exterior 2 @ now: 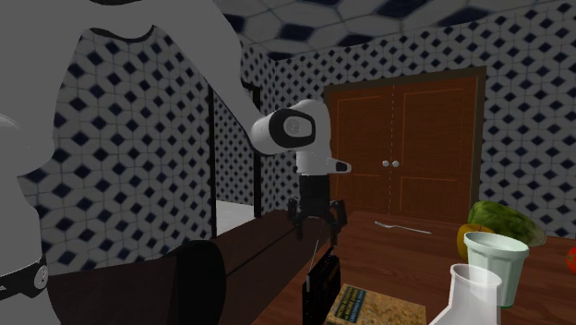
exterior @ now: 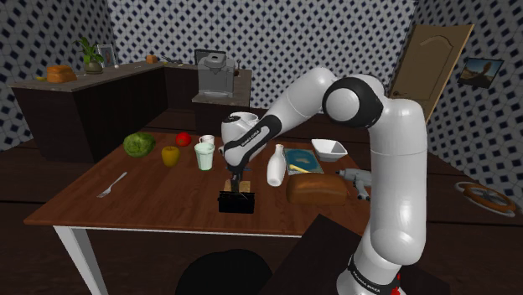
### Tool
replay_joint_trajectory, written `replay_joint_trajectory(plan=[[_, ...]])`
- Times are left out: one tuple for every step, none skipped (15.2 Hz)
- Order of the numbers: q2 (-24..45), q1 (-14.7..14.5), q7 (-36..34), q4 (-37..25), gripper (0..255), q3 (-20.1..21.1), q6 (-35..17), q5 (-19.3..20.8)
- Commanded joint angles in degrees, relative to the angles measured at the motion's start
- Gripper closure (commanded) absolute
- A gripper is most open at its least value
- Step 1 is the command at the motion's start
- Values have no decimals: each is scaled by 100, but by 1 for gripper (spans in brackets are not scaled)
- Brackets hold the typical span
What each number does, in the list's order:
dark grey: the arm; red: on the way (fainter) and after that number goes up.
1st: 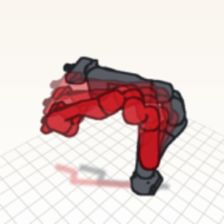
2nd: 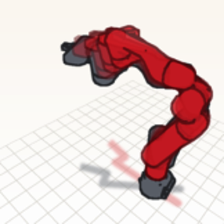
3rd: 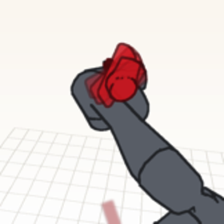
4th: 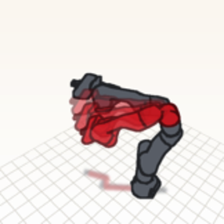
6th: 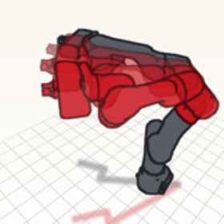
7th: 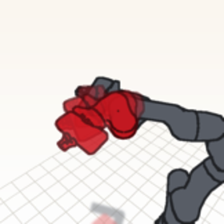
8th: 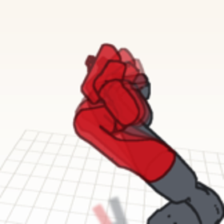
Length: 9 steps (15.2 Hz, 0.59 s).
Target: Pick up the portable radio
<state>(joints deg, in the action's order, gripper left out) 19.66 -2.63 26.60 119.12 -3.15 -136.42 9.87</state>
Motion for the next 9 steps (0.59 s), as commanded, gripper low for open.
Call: replay_joint_trajectory(plan=[[110,-5,-27,15,0,-2,-126,14],[168,-6,-38,20,0,-5,-188,21],[260,-6,-55,25,0,-9,-285,31],[259,-6,-55,26,0,-9,-285,30],[260,-6,-55,25,0,-9,-285,31],[260,-5,-53,22,255,-9,-282,30],[260,-6,-54,19,255,-9,-279,30],[259,-6,-54,21,255,-9,-281,30],[260,-6,-54,20,255,-9,-280,30]])
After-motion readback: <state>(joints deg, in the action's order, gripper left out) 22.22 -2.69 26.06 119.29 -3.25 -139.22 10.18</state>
